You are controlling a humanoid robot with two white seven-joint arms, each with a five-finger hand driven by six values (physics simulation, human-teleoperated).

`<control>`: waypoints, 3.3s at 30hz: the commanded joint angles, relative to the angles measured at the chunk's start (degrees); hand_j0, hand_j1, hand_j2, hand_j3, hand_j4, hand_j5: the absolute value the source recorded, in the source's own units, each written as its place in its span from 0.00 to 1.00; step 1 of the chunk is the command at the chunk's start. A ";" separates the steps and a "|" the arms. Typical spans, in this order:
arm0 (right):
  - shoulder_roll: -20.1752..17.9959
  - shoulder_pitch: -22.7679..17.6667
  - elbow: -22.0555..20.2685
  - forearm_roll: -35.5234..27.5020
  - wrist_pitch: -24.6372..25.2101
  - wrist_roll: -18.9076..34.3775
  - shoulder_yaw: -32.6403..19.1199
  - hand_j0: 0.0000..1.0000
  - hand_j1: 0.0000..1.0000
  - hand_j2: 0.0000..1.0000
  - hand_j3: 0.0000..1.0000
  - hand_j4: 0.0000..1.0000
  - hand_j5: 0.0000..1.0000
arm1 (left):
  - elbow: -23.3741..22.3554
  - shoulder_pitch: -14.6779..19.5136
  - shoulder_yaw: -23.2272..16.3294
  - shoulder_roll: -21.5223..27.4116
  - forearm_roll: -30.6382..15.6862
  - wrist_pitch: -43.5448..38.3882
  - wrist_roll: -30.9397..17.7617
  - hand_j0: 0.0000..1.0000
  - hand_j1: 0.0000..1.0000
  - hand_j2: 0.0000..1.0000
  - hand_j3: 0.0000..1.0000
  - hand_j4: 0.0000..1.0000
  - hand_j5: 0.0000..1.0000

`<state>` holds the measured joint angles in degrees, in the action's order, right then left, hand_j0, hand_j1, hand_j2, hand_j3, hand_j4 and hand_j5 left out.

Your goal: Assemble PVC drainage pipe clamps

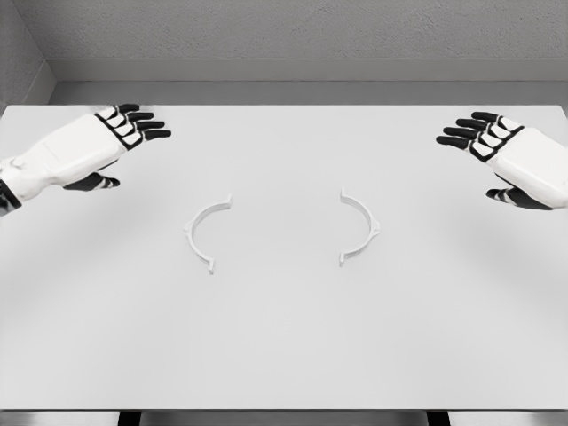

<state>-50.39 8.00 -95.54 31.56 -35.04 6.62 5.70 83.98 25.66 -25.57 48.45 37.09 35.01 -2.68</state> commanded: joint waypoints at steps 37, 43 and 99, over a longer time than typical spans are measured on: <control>19.98 12.13 16.44 4.74 0.04 13.59 12.06 0.94 0.94 0.94 0.94 0.94 0.94 | -4.53 -0.35 -6.24 -7.58 -0.17 -0.01 -3.12 1.00 1.00 1.00 1.00 1.00 1.00; 20.95 12.66 16.71 5.27 0.04 13.59 13.02 0.94 0.94 0.94 0.94 0.94 0.94 | -4.44 -0.35 -7.30 -8.02 -0.08 -0.01 -3.12 1.00 1.00 1.00 1.00 1.00 1.00; 18.66 12.13 11.52 3.42 0.04 13.59 14.17 0.94 0.94 0.94 0.94 0.94 0.94 | -3.91 0.44 -8.09 -13.82 -0.08 -0.01 -8.04 1.00 1.00 1.00 1.00 1.00 1.00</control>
<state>-30.93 19.86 -81.82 35.57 -35.12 20.22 20.00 80.03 26.10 -33.74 34.94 37.43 35.04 -10.54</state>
